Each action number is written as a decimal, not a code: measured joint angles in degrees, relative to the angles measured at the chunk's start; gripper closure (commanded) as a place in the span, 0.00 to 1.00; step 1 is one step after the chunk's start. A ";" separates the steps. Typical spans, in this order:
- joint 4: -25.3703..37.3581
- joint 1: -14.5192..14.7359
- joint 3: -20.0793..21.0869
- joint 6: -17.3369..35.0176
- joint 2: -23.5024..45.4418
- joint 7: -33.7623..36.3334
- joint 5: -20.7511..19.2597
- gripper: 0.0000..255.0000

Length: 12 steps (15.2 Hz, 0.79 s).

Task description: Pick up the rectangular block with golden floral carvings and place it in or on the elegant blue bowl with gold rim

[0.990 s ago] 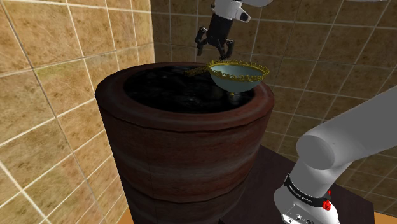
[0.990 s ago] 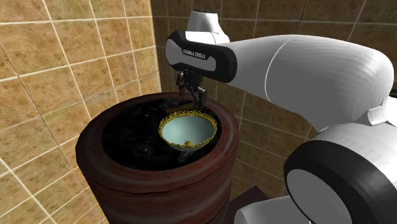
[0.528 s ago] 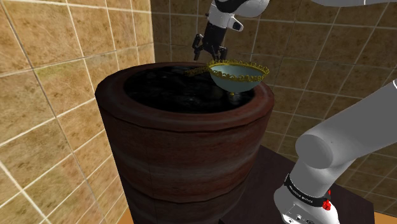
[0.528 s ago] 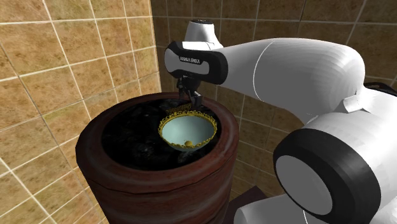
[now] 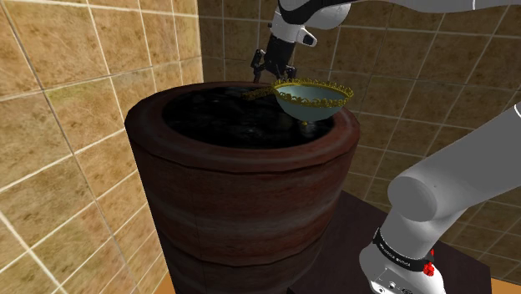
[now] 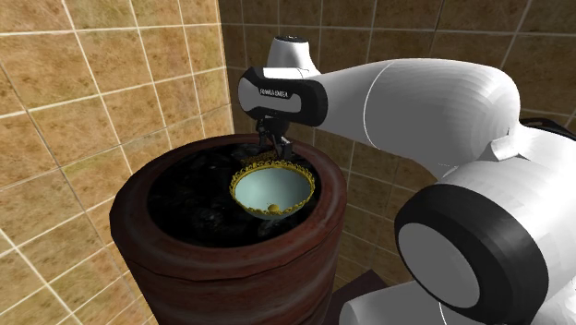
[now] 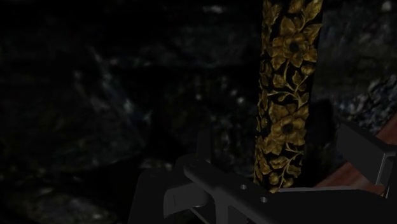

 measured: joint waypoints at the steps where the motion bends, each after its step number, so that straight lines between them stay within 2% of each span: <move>1: 0.00 0.00 0.00 0.00 0.00 0.00 0.00 1.00; 10: 0.44 0.03 0.16 0.16 0.08 0.18 -0.04 1.00; 11: 0.61 0.04 0.14 0.23 -0.04 0.18 -0.02 0.00; 12: 0.57 0.03 0.13 0.17 0.01 0.16 -0.03 0.00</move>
